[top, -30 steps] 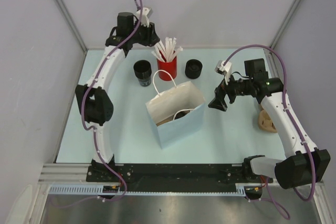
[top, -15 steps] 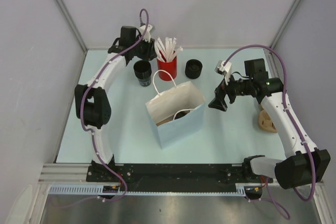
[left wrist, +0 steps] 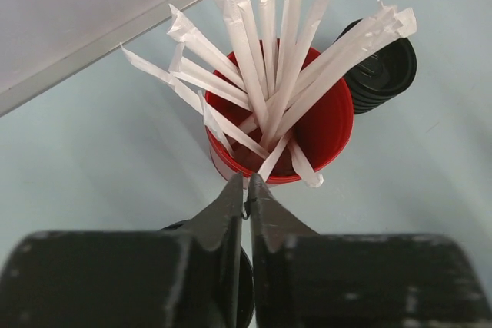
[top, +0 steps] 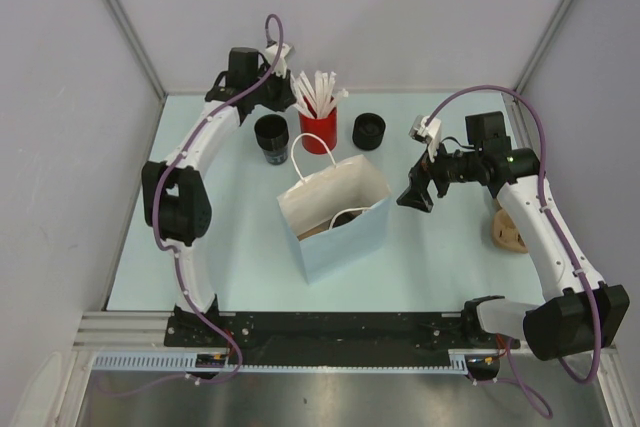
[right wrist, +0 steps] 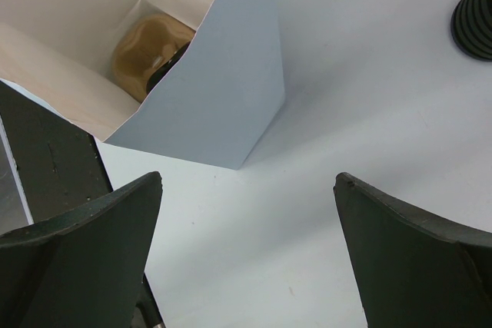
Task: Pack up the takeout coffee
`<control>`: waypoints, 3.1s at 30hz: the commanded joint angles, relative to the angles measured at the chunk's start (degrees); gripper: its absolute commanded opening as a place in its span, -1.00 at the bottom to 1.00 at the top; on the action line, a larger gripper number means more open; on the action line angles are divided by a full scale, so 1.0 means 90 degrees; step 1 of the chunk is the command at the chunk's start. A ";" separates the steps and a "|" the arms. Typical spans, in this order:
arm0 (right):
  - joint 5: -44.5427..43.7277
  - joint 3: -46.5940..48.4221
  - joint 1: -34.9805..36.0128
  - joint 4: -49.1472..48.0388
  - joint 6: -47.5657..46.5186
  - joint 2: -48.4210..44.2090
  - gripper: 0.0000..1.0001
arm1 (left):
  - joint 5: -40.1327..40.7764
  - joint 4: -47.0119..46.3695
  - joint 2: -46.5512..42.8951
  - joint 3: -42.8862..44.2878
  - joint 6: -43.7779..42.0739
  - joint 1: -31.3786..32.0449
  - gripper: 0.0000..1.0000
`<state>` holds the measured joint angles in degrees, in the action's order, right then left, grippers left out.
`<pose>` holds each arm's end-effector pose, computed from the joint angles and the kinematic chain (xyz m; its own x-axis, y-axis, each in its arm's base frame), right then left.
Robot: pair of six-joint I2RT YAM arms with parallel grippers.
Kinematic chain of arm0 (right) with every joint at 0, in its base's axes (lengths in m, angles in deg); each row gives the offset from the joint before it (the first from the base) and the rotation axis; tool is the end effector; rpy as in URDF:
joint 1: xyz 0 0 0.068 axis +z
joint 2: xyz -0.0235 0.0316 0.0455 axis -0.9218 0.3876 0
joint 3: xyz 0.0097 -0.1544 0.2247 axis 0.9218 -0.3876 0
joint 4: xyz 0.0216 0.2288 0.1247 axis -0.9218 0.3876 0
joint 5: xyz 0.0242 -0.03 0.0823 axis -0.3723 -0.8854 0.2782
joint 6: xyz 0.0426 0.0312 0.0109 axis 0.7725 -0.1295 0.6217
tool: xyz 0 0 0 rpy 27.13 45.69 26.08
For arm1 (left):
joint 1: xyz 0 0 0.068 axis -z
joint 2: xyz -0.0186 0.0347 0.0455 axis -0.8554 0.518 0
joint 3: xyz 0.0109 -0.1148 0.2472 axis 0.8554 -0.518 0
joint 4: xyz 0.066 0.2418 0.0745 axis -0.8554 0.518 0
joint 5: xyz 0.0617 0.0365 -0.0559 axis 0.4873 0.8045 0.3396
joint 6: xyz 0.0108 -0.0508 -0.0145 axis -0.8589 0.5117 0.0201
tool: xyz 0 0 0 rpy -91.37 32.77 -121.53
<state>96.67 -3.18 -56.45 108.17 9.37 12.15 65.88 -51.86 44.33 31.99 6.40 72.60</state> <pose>0.2309 0.0703 0.3497 -0.2602 -0.4557 -0.8512 -0.9186 0.3885 0.0728 0.4530 -0.1254 0.3218 -0.4296 0.2133 -0.8774 0.5976 0.7957 -0.0991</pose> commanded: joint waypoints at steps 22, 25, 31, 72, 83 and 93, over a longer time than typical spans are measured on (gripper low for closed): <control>0.0041 -0.0040 -0.0080 -0.0187 -0.0071 -0.0194 0.99 | -0.0357 0.0926 -0.1277 0.1480 0.0237 -0.0010 -1.00; 0.0051 -0.0030 -0.0090 -0.0196 -0.0042 -0.0194 1.00 | -0.0288 0.1161 -0.1403 0.1802 0.0168 -0.0010 -1.00; 0.0090 -0.0030 -0.0080 -0.0226 -0.0032 -0.0214 0.99 | -0.0083 0.1581 -0.1745 0.2233 -0.0056 -0.0010 -1.00; 0.0129 -0.0128 -0.0158 -0.0284 -0.0042 -0.0390 0.99 | -0.1508 0.2099 -0.6344 -0.0744 -0.1032 -0.0010 -1.00; -0.0301 -0.0196 -0.0158 -0.0616 0.0290 -0.0341 1.00 | -0.2261 0.2607 -0.6921 -0.1380 -0.1647 -0.0010 -1.00; -0.0437 -0.0196 -0.0159 -0.0665 0.0339 -0.0321 0.99 | -0.2631 0.2676 -0.7273 -0.1702 -0.1795 -0.0010 -1.00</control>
<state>93.63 -4.99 -57.67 104.21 11.75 9.81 45.42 -26.55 -19.10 17.45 -8.57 72.56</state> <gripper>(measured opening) 0.994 0.004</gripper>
